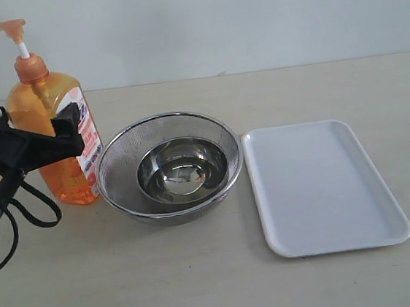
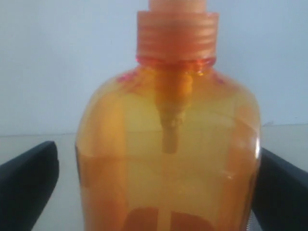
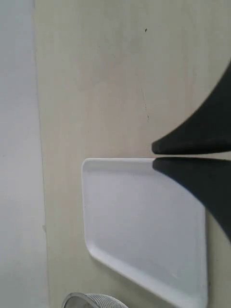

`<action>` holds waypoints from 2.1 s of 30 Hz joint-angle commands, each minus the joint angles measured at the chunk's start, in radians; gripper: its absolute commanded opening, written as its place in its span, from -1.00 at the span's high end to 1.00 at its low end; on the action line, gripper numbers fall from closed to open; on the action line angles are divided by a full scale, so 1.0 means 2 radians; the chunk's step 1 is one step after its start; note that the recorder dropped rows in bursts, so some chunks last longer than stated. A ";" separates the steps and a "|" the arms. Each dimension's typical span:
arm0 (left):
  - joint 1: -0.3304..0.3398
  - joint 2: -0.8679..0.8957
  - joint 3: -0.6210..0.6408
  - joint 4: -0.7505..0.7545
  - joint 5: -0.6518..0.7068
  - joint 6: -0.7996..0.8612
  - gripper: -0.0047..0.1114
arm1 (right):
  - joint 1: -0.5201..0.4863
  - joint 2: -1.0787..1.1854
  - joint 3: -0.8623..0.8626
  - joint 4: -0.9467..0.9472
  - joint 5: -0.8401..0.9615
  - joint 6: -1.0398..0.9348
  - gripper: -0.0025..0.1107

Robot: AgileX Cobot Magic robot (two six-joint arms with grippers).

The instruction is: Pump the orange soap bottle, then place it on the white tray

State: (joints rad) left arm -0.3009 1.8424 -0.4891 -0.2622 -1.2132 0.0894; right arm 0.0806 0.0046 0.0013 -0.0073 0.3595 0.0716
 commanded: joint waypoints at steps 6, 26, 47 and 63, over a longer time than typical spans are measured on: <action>0.002 0.039 -0.039 0.003 -0.004 -0.007 -0.68 | -0.001 -0.002 -0.001 -0.001 -0.002 -0.001 0.96; 0.002 0.069 -0.070 0.004 -0.004 0.012 -0.20 | -0.001 -0.002 -0.001 -0.001 -0.002 -0.001 0.96; 0.001 0.005 -0.008 0.008 -0.004 0.054 0.84 | -0.001 -0.002 -0.001 -0.001 -0.002 -0.001 0.96; 0.001 -0.026 0.019 0.051 0.001 0.089 0.84 | -0.001 -0.002 -0.001 -0.001 -0.002 -0.001 0.96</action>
State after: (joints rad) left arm -0.2989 1.8105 -0.4485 -0.1690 -1.1553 0.2536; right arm 0.0806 0.0046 0.0013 -0.0073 0.3595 0.0716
